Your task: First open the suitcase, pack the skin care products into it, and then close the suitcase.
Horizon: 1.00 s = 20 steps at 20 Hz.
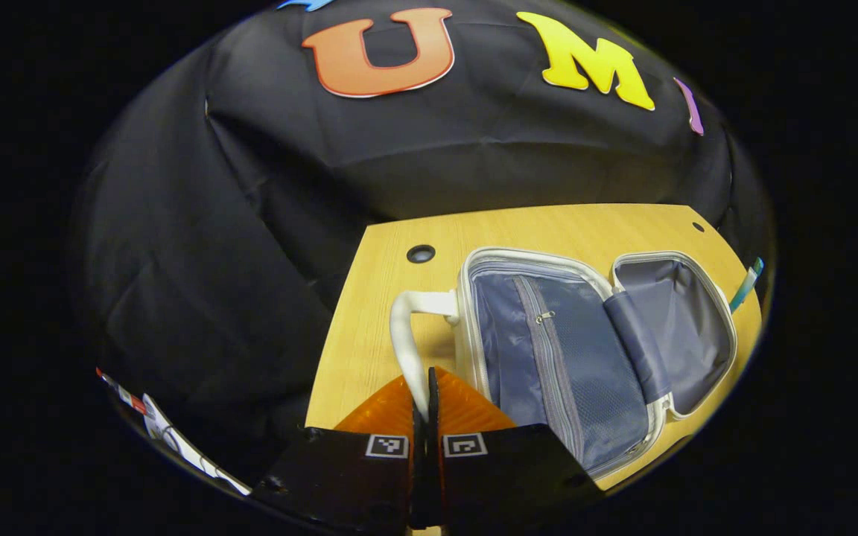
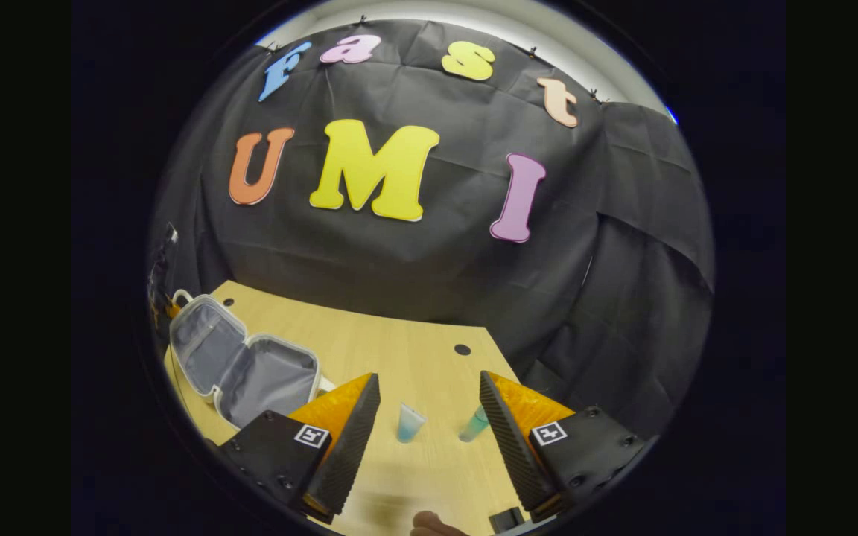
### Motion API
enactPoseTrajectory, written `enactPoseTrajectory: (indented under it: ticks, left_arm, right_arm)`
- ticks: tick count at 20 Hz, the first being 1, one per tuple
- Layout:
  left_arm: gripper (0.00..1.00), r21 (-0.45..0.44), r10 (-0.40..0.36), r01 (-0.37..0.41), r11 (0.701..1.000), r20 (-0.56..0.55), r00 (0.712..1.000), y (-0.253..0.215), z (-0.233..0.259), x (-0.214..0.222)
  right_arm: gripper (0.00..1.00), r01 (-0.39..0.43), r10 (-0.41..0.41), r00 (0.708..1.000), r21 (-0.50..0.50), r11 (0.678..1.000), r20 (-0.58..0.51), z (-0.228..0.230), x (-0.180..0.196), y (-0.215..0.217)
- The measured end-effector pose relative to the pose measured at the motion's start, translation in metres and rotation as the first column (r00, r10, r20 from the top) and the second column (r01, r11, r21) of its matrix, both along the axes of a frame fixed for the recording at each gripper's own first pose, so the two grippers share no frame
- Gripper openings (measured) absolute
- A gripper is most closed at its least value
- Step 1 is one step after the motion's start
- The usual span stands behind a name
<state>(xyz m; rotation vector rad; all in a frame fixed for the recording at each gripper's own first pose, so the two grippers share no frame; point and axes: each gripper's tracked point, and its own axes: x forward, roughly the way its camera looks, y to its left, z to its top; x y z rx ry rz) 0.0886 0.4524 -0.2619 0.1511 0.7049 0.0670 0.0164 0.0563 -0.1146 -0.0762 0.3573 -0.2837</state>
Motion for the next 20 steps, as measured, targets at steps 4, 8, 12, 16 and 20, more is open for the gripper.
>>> enactPoseTrajectory:
  ticks: [4, 8, 12, 16, 20]
  left_arm:
    - [0.03, -0.076, 0.006, -0.011, 0.997, -0.064, 0.998, 0.006, -0.044, 0.003]
    - [0.06, -0.195, -0.008, -0.007, 0.981, -0.073, 0.997, 0.006, -0.064, 0.006]
    - [0.09, -0.268, 0.0, -0.02, 0.963, -0.075, 0.997, 0.006, -0.072, 0.004]
    - [0.33, -0.253, 0.066, -0.081, 0.964, -0.067, 0.996, 0.024, -0.076, -0.001]
    - [0.84, -0.249, 0.141, -0.131, 0.96, 0.023, 0.99, 0.033, -0.042, -0.01]
  right_arm:
    - [0.8, 0.005, -0.006, 0.999, -0.007, 1.0, -0.036, -0.011, -0.004, 0.0]
    - [0.8, 0.003, -0.004, 0.999, -0.011, 1.0, -0.054, -0.016, -0.005, 0.0]
    - [0.79, -0.014, 0.013, 0.997, -0.019, 1.0, -0.074, -0.025, -0.004, 0.005]
    - [0.8, -0.042, 0.041, 0.996, -0.006, 0.999, -0.079, -0.033, -0.005, 0.013]
    - [0.8, -0.109, 0.109, 0.989, 0.001, 0.994, -0.098, -0.043, 0.001, 0.029]
